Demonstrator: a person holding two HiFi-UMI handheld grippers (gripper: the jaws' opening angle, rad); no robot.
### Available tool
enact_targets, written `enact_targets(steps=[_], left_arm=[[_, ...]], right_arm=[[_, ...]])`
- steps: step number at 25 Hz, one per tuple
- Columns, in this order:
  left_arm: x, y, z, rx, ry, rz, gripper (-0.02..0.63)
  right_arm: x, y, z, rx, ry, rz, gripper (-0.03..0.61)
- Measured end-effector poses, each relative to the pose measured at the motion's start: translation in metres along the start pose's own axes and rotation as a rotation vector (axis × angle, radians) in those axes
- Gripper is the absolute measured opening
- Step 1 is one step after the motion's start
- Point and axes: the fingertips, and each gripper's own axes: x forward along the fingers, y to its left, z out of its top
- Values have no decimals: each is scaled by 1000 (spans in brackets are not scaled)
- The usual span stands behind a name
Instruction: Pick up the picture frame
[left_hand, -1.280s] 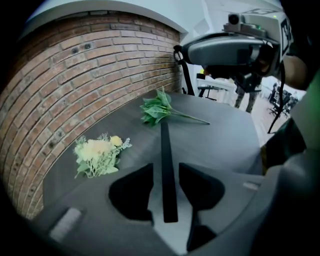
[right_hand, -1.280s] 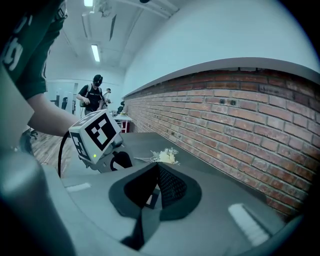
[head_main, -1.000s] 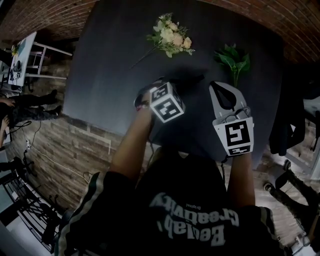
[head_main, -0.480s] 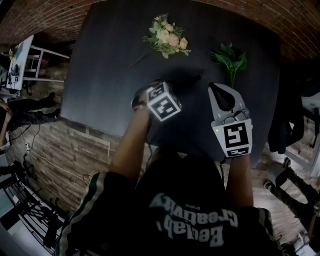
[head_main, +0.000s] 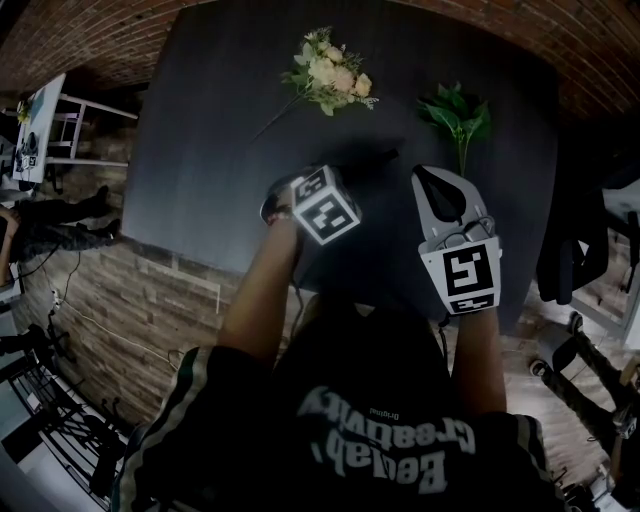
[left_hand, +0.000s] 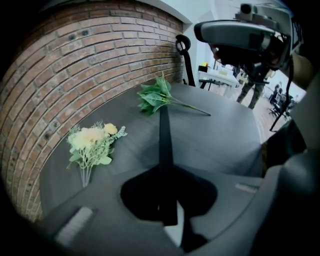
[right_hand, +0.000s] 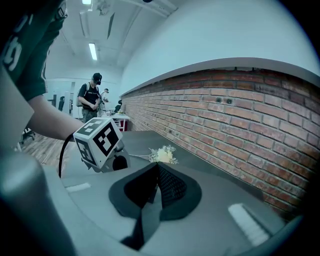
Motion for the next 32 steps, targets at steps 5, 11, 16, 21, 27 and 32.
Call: enact_targets(steps=[5, 11, 16, 21, 27, 32], left_arm=[[-5, -1, 4, -13, -23, 2, 32], [-12, -2, 9, -52, -62, -12, 29], [-20, -1, 13, -79, -97, -8, 29], [-37, 3, 24, -79, -145, 20, 28], [-53, 7, 31, -93, -195, 47, 28], [-75, 11, 43, -104, -250, 86, 28]], right_arm=[[-2, 1, 3, -4, -4, 0, 6], [-5, 4, 6, -10, -11, 2, 6], [-7, 6, 8, -17, -15, 2, 8], [-10, 8, 13, -26, -26, 2, 6], [-14, 11, 22, -43, -42, 2, 6], [-19, 13, 32, -55, -57, 2, 6]])
